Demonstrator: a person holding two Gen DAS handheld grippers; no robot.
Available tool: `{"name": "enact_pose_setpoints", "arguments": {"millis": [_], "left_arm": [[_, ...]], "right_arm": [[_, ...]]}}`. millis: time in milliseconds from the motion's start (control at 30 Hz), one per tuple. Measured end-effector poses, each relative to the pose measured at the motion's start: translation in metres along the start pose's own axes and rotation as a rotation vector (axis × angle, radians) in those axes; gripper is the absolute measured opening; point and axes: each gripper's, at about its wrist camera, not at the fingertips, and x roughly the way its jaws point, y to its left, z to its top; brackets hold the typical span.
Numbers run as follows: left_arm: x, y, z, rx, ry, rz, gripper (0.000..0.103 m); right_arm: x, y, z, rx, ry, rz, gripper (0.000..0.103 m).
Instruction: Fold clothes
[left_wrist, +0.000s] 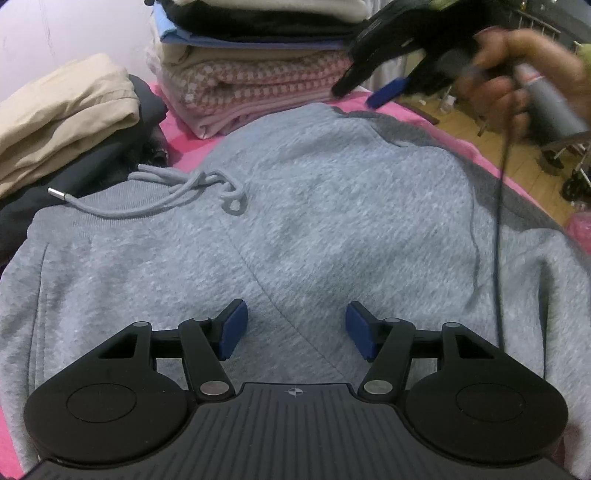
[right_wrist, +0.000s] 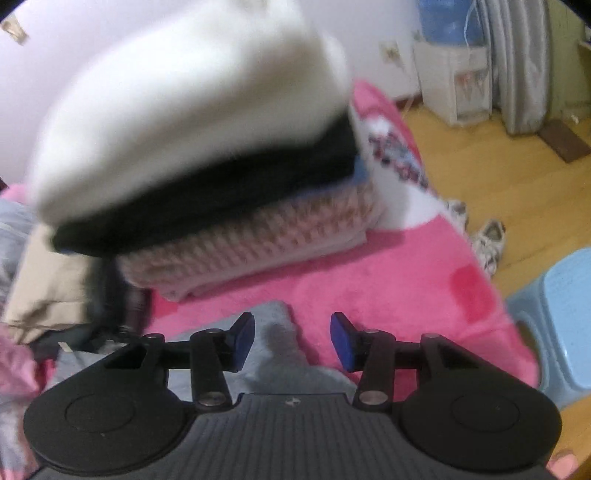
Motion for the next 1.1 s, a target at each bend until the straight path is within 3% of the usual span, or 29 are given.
{"name": "enact_pose_setpoints", "arguments": {"millis": [100, 167, 300, 400, 467, 633, 767, 800, 867, 967, 1100], "left_arm": [[-0.001, 0.0, -0.002, -0.005, -0.004, -0.003, 0.061], [-0.001, 0.0, -0.002, -0.008, -0.005, -0.003, 0.061], [-0.001, 0.001, -0.002, -0.011, -0.004, -0.003, 0.061], [-0.001, 0.001, -0.002, -0.01, -0.005, -0.003, 0.061], [-0.002, 0.0, -0.002, -0.007, -0.007, 0.0, 0.061], [-0.004, -0.002, -0.004, -0.001, -0.01, 0.011, 0.061], [-0.004, -0.003, -0.005, -0.004, -0.008, 0.018, 0.061], [-0.003, -0.002, -0.005, -0.004, -0.008, 0.019, 0.062], [-0.003, -0.002, -0.004, -0.006, -0.005, 0.018, 0.062], [-0.004, 0.003, 0.001, -0.011, 0.008, -0.001, 0.062], [-0.016, 0.01, 0.004, -0.042, -0.001, -0.02, 0.062]], "right_arm": [[0.014, 0.006, -0.01, -0.041, 0.032, -0.013, 0.048], [0.011, 0.013, -0.014, -0.076, 0.033, -0.01, 0.036], [0.006, 0.02, -0.02, -0.12, 0.081, -0.008, 0.034], [0.003, 0.019, -0.021, -0.128, 0.073, -0.009, 0.019], [-0.004, 0.026, -0.02, -0.147, 0.021, -0.021, 0.013], [-0.018, 0.05, -0.021, -0.212, -0.19, -0.068, 0.011], [0.025, 0.046, -0.028, -0.267, -0.135, -0.187, 0.014], [0.031, 0.039, -0.029, -0.239, -0.133, -0.181, 0.017], [0.024, 0.022, -0.022, -0.084, -0.134, -0.151, 0.036], [-0.015, -0.009, -0.018, 0.16, -0.169, -0.08, 0.037], [-0.102, -0.059, -0.037, 0.36, -0.235, 0.034, 0.038]]}}
